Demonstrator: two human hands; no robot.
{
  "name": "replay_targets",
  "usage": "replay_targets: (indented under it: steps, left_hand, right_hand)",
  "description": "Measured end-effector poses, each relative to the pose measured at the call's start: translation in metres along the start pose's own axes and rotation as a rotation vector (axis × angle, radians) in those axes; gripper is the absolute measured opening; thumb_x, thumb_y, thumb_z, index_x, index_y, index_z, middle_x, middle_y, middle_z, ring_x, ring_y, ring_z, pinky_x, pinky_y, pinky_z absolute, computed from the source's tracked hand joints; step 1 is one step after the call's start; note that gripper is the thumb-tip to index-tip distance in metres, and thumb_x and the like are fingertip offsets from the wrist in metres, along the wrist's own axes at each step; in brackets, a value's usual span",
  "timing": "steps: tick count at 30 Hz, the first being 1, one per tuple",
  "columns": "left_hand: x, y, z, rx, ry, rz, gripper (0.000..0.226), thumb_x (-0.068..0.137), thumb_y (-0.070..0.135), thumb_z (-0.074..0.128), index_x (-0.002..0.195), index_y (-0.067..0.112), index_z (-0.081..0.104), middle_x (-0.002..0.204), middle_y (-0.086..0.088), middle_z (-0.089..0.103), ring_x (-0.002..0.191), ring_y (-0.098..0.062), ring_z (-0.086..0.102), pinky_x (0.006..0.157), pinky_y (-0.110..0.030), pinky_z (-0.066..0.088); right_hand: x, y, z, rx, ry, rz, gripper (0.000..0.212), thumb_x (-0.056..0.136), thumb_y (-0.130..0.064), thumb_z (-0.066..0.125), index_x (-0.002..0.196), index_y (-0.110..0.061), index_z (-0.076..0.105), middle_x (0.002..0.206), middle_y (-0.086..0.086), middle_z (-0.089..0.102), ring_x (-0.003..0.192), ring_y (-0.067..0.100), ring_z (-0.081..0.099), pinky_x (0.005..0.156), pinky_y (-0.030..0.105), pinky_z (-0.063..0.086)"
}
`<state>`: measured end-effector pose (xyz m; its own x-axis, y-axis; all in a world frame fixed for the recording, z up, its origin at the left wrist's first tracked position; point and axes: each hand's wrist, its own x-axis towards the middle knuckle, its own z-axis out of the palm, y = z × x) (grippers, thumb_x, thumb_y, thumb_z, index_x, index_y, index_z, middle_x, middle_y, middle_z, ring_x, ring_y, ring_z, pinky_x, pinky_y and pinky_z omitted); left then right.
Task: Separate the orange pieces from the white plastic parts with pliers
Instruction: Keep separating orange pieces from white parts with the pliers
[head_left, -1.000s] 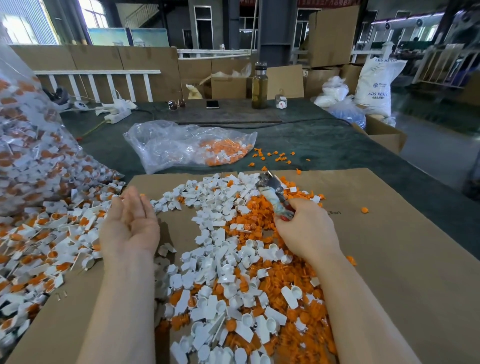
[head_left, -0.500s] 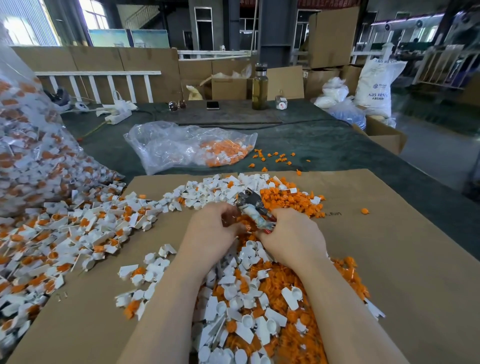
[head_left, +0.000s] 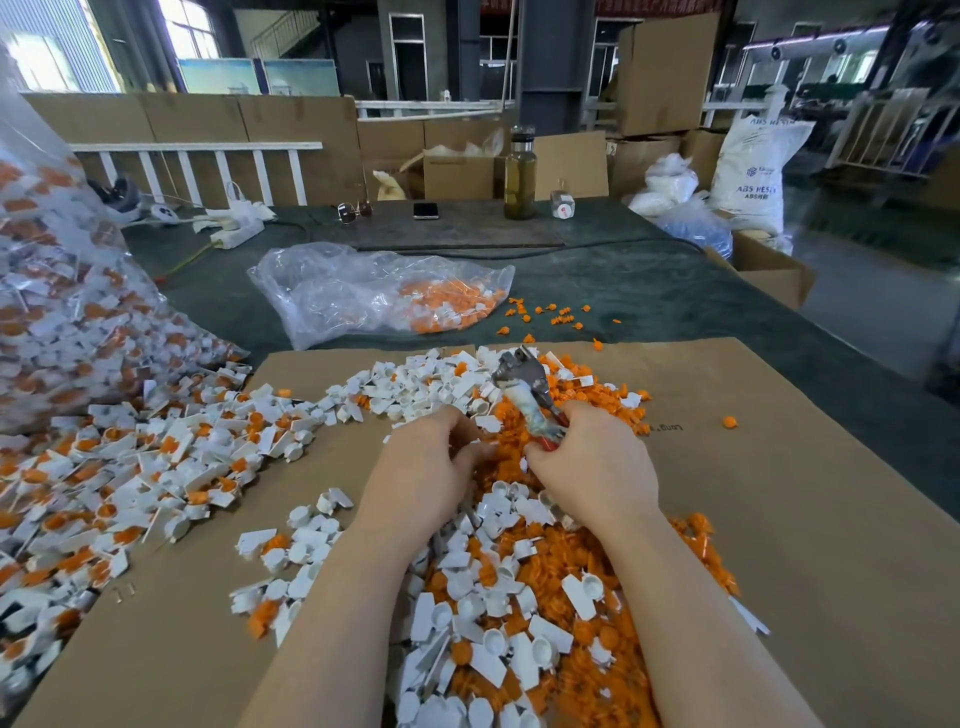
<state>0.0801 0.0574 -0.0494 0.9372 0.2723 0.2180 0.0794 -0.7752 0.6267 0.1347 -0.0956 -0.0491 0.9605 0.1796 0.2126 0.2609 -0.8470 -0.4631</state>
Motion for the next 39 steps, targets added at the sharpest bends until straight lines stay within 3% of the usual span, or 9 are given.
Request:
replay_targets:
  steps: [4,11,15,19,23,28,31,36,39]
  left_hand:
    - [-0.001,0.003,-0.003,-0.204,0.041,-0.074,0.013,0.092,0.034,0.068,0.086,0.030,0.058,0.084,0.012,0.065,0.077,-0.001,0.060,0.060,-0.018,0.040]
    - [-0.003,0.009,-0.012,-0.536,0.040,-0.136,0.025,0.084,0.019,0.078,0.101,0.034,0.067,0.093,0.011,0.069,0.078,0.004,0.065,0.057,-0.002,0.043]
    - [-0.004,0.011,-0.016,-0.596,0.031,-0.148,0.030,0.082,0.019,0.080,0.096,0.044,0.071,0.099,0.018,0.067,0.087,0.001,0.065,0.058,-0.001,0.043]
    - [-0.004,0.011,-0.015,-0.604,0.022,-0.155,0.028,0.082,0.019,0.080,0.096,0.043,0.074,0.096,0.018,0.069,0.088,-0.001,0.067,0.069,-0.009,0.046]
    - [-0.005,0.014,-0.014,-0.772,0.045,-0.210,0.016,0.091,0.011,0.069,0.097,0.024,0.074,0.086,0.005,0.077,0.085,-0.010,0.074,0.083,-0.030,0.057]
    - [-0.004,0.015,-0.013,-0.692,0.083,-0.215,0.020,0.094,0.017,0.063,0.099,0.033,0.075,0.082,0.015,0.074,0.072,0.002,0.070,0.059,-0.009,0.048]
    - [-0.005,0.015,-0.014,-0.696,0.074,-0.201,0.015,0.093,0.023,0.067,0.091,0.034,0.077,0.087,0.013,0.075,0.072,-0.001,0.070,0.056,-0.007,0.047]
    - [-0.006,0.015,-0.014,-0.682,0.057,-0.193,0.013,0.087,0.014,0.075,0.091,0.026,0.073,0.083,0.006,0.077,0.084,-0.011,0.073,0.083,-0.031,0.058]
    - [-0.005,0.015,-0.013,-0.733,0.067,-0.212,0.009,0.087,0.014,0.075,0.093,0.017,0.070,0.083,-0.001,0.077,0.083,-0.014,0.075,0.087,-0.037,0.059]
  right_hand:
    - [0.000,0.000,-0.001,0.070,0.029,-0.015,0.018,0.086,-0.042,0.061,0.085,-0.028,0.049,0.072,-0.012,0.051,0.063,0.005,0.049,0.047,0.023,0.032]
    - [0.001,-0.001,-0.004,0.310,0.054,-0.069,0.009,0.087,-0.030,0.062,0.087,-0.025,0.055,0.073,-0.011,0.056,0.066,0.008,0.054,0.051,0.024,0.035]
    - [-0.001,-0.003,-0.006,0.467,0.051,-0.092,0.009,0.088,-0.022,0.063,0.084,-0.025,0.055,0.074,-0.010,0.058,0.068,0.011,0.056,0.056,0.027,0.041]
    - [-0.002,-0.006,-0.008,0.536,0.046,-0.101,0.009,0.088,-0.021,0.064,0.089,-0.027,0.058,0.076,-0.012,0.058,0.068,0.007,0.055,0.057,0.022,0.039]
    - [-0.003,-0.006,-0.007,0.544,0.067,-0.140,0.006,0.088,-0.024,0.065,0.092,-0.021,0.062,0.075,-0.011,0.060,0.066,0.006,0.055,0.057,0.021,0.039]
    - [-0.005,-0.008,-0.005,0.513,0.080,-0.169,0.011,0.089,-0.030,0.067,0.090,-0.029,0.056,0.075,-0.016,0.058,0.075,-0.002,0.057,0.055,0.014,0.039]
    - [-0.005,-0.009,-0.005,0.499,0.081,-0.168,0.012,0.089,-0.033,0.067,0.089,-0.031,0.055,0.075,-0.017,0.058,0.078,-0.006,0.055,0.053,0.012,0.039]
    - [-0.006,-0.008,-0.006,0.507,0.097,-0.170,0.012,0.088,-0.037,0.066,0.088,-0.027,0.059,0.073,-0.014,0.059,0.071,-0.001,0.056,0.054,0.016,0.040]
    - [-0.006,-0.008,-0.006,0.507,0.117,-0.167,0.012,0.088,-0.038,0.066,0.087,-0.028,0.059,0.072,-0.013,0.060,0.071,0.001,0.057,0.054,0.016,0.041]
